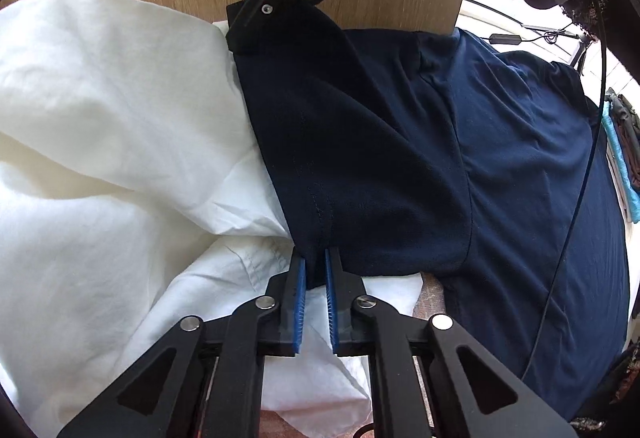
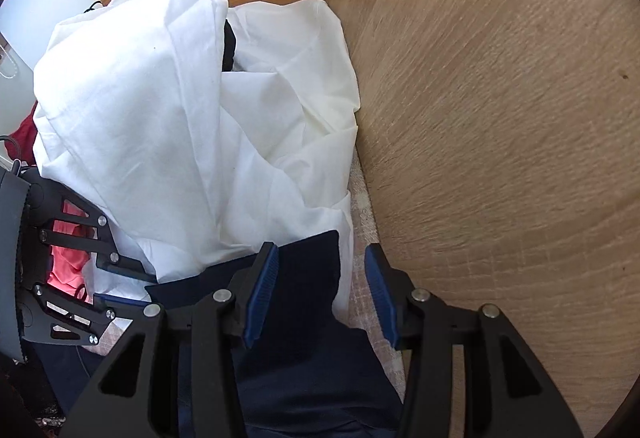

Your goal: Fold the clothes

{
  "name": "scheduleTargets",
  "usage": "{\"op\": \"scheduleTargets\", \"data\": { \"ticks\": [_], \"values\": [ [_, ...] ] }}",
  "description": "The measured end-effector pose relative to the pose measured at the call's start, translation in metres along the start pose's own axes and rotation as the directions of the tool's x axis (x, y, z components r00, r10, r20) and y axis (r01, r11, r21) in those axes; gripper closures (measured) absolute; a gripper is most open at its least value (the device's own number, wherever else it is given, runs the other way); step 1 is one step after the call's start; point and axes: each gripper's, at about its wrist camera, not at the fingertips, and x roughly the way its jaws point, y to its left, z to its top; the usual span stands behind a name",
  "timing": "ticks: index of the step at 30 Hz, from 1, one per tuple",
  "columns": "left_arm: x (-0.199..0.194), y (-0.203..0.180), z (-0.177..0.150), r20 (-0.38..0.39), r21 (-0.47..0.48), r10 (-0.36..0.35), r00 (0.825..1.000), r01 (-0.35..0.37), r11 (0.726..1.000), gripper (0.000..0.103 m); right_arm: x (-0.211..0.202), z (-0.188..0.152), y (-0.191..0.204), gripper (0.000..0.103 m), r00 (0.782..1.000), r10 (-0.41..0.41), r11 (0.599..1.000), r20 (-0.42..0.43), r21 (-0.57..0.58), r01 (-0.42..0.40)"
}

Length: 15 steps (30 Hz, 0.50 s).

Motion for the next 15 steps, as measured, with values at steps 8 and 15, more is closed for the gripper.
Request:
{"op": "scheduleTargets", "data": {
  "ticks": [8, 15],
  "values": [
    [-0.036, -0.008, -0.004, 0.065, 0.033, 0.007, 0.998, -0.009, 0.999, 0.101, -0.034, -0.010, 0.010, 0.097, 0.995, -0.025, 0.999, 0.092, -0.031, 0.028],
    [-0.065, -0.036, 0.003, 0.107, 0.075, -0.036, 0.994, 0.028, 0.997, 0.101, -0.071, -0.035, 0.007, 0.097, 0.989, -0.065, 0.998, 0.131, -0.004, 0.066]
  ]
}}
